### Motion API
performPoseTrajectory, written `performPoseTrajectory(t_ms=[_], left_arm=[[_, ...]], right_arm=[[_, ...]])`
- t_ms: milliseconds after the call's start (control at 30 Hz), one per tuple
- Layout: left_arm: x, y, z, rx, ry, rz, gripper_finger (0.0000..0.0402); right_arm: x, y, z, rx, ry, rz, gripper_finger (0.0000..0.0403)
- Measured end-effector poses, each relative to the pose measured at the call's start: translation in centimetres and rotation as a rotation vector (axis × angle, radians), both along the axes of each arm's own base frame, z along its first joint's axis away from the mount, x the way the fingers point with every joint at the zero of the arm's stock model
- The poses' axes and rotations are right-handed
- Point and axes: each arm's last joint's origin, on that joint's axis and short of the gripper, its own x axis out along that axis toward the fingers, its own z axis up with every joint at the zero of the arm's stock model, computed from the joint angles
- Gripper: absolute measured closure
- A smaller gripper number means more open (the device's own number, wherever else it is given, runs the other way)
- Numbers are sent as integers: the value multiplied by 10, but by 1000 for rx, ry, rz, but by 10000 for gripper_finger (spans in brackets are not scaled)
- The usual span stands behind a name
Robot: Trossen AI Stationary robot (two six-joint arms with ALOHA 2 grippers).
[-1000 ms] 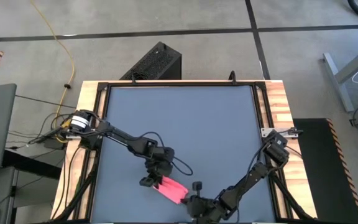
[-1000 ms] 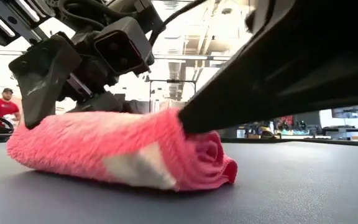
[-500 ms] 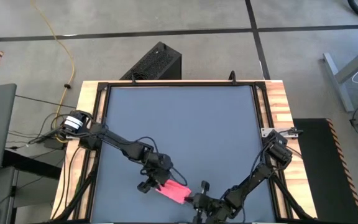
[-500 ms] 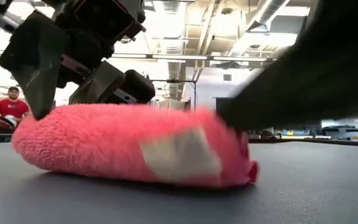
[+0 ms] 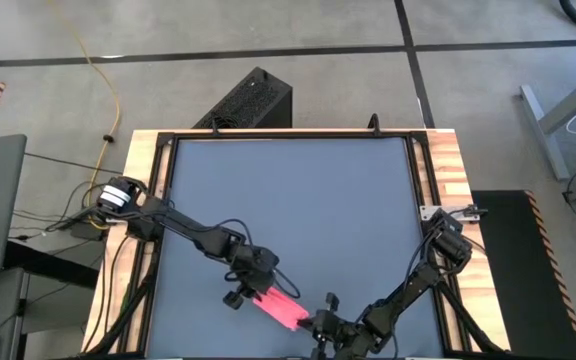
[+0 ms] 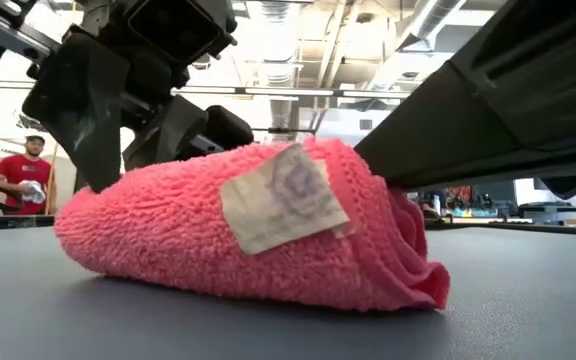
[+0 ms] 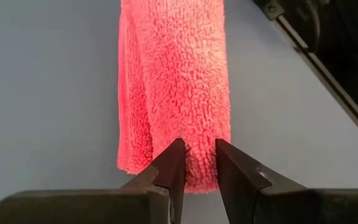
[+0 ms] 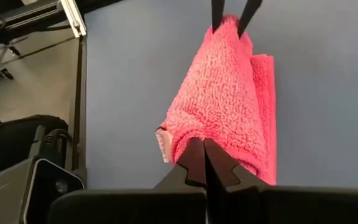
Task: Roll towel
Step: Roll the pink towel
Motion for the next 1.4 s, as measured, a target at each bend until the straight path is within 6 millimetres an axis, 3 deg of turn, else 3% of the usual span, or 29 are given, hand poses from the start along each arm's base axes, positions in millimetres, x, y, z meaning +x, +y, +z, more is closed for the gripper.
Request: performPoseTrajectory(t_ms=[400, 733, 1000, 1400], left_arm=[[-2, -4, -2, 99, -24, 47, 329], [4, -9, -25, 3, 54, 3, 329], [11, -6, -16, -3, -60, 7, 324], [20, 14, -14, 22, -86, 128, 268]], right_arm=[[1, -3, 0, 226, -58, -146, 396], [-27, 2, -10, 369, -134, -378, 396], [-39, 0, -15, 376, -129, -438, 396], [-40, -3, -17, 341, -86, -431, 393]])
